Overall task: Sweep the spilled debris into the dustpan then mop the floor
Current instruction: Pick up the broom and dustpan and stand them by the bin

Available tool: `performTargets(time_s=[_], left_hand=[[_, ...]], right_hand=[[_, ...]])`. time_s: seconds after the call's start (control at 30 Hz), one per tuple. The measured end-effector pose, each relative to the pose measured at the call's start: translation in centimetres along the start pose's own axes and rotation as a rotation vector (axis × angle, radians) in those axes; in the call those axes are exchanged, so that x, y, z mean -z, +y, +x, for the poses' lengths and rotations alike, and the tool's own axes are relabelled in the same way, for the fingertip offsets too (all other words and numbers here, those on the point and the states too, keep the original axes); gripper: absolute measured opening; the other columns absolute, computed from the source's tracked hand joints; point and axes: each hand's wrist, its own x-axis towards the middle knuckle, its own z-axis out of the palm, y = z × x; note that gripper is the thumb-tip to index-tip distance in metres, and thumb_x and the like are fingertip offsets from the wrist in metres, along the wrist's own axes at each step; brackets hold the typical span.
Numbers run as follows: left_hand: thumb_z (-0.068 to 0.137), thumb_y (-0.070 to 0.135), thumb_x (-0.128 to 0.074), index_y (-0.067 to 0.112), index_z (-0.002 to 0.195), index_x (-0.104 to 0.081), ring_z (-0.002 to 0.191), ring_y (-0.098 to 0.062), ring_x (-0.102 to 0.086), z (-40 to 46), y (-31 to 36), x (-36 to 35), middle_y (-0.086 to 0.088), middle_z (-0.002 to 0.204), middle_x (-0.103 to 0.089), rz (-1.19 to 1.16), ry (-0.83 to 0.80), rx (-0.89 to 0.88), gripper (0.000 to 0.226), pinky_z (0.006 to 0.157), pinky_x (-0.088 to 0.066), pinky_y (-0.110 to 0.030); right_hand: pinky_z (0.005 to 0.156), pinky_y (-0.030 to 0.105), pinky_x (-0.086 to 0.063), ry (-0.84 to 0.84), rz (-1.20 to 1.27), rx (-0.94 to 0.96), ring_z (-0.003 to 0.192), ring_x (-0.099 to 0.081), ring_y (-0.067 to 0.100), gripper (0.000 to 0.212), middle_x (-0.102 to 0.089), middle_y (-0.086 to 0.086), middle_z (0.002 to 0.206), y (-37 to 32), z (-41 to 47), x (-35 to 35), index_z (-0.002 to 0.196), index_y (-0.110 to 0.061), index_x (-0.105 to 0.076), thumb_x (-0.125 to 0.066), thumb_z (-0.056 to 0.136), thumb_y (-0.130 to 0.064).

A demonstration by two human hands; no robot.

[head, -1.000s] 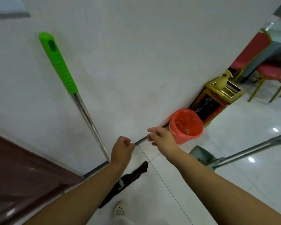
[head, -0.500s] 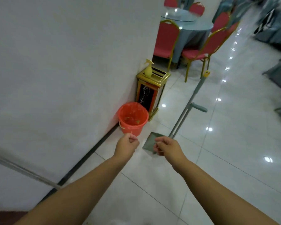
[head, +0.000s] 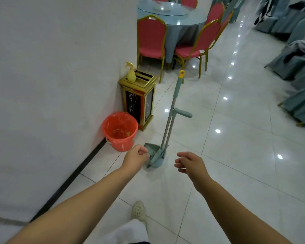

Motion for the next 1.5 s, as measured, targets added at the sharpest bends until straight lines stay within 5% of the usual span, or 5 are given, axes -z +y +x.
performTargets(time_s=[0.57, 0.77, 0.87, 1.07, 1.5], left_hand=[[0.088, 0.011, -0.061, 0.019, 0.091, -0.060, 0.075, -0.016, -0.059, 21.2, 10.3, -8.6, 0.001, 0.081, -0.061, -0.002, 0.021, -0.007, 0.009, 0.059, -0.045, -0.022], [0.088, 0.017, -0.062, 0.020, 0.100, -0.059, 0.080, -0.016, -0.058, 26.2, 13.0, -11.1, 0.003, 0.085, -0.057, -0.010, 0.110, 0.005, 0.013, 0.077, -0.054, -0.037], [0.087, 0.012, -0.064, 0.014, 0.112, -0.057, 0.085, -0.017, -0.056, 28.1, 15.1, -12.4, 0.001, 0.092, -0.056, -0.042, 0.208, -0.024, 0.026, 0.082, -0.051, -0.039], [0.087, 0.007, -0.065, 0.014, 0.125, -0.056, 0.104, -0.013, -0.057, 30.4, 17.7, -15.2, 0.005, 0.110, -0.060, -0.113, 0.286, -0.068, 0.040, 0.087, -0.048, -0.025], [0.091, 0.005, -0.058, 0.012, 0.125, -0.056, 0.101, -0.013, -0.057, 31.2, 16.8, -16.1, 0.006, 0.105, -0.061, -0.194, 0.373, -0.105, 0.035, 0.092, -0.047, -0.028]], right_hand=[[0.069, 0.022, -0.055, 0.059, 0.001, -0.025, 0.086, -0.067, 0.021, 0.023, -0.068, 0.009, 0.092, -8.2, 22.6, 8.4, 0.104, -0.013, -0.063, -0.044, 0.097, -0.004], [0.071, 0.021, -0.052, -0.011, -0.123, -0.012, 0.085, -0.062, 0.018, 0.023, -0.065, 0.007, 0.097, -8.3, 30.2, 9.9, 0.112, -0.009, -0.064, -0.049, 0.096, -0.007], [0.062, 0.017, -0.045, -0.094, -0.327, 0.052, 0.079, -0.056, 0.011, 0.027, -0.061, 0.001, 0.100, -8.6, 34.5, 11.0, 0.118, -0.013, -0.063, -0.047, 0.096, -0.010], [0.080, 0.023, -0.041, -0.447, -0.593, 0.003, 0.095, -0.052, 0.016, 0.037, -0.058, 0.008, 0.122, -8.9, 40.7, 12.6, 0.131, -0.013, -0.052, -0.053, 0.094, -0.013], [0.064, 0.026, -0.049, -0.698, -0.723, -0.062, 0.070, -0.055, 0.019, 0.029, -0.056, 0.011, 0.087, -8.6, 43.8, 10.0, 0.118, 0.002, -0.055, -0.049, 0.089, 0.001]])
